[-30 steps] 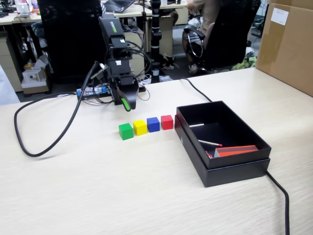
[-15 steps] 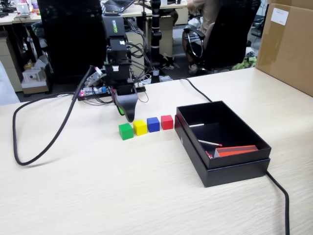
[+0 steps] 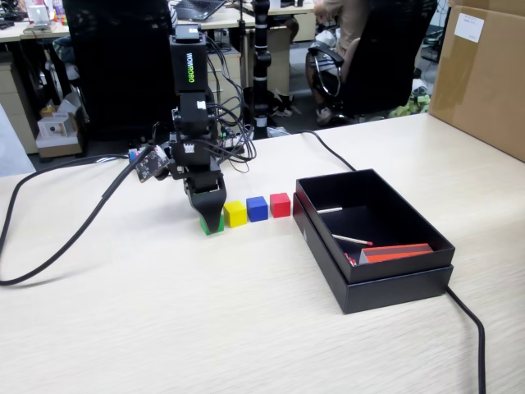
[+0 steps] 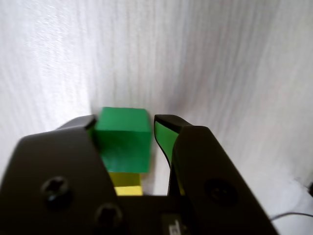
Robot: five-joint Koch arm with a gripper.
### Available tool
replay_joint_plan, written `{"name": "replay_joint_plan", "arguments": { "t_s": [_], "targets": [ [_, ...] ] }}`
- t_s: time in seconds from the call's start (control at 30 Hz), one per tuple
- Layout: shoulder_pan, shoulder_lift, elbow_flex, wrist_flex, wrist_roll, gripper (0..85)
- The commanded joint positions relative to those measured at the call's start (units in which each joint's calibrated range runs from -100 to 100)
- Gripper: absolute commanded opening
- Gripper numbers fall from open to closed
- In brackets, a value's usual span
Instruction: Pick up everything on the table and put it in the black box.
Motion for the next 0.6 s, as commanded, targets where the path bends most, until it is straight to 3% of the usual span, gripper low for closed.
{"name": "replay_joint_plan", "arguments": {
  "t_s": [0.0,0.2,0.3,0.47,0.57],
  "targets": [
    [-0.1,0.43,3.31,7.41,0.54,4.5],
    [-0.93,-0.95,5.3,8.62,0.93,2.4],
    [-0.83,-6.0,13.28,1.97,1.17,2.4],
    [4.64,-7.49,36.31,-11.77,3.71,2.4],
    [9.13,-3.01,47.64,-12.28,4.88,2.4]
  ]
}}
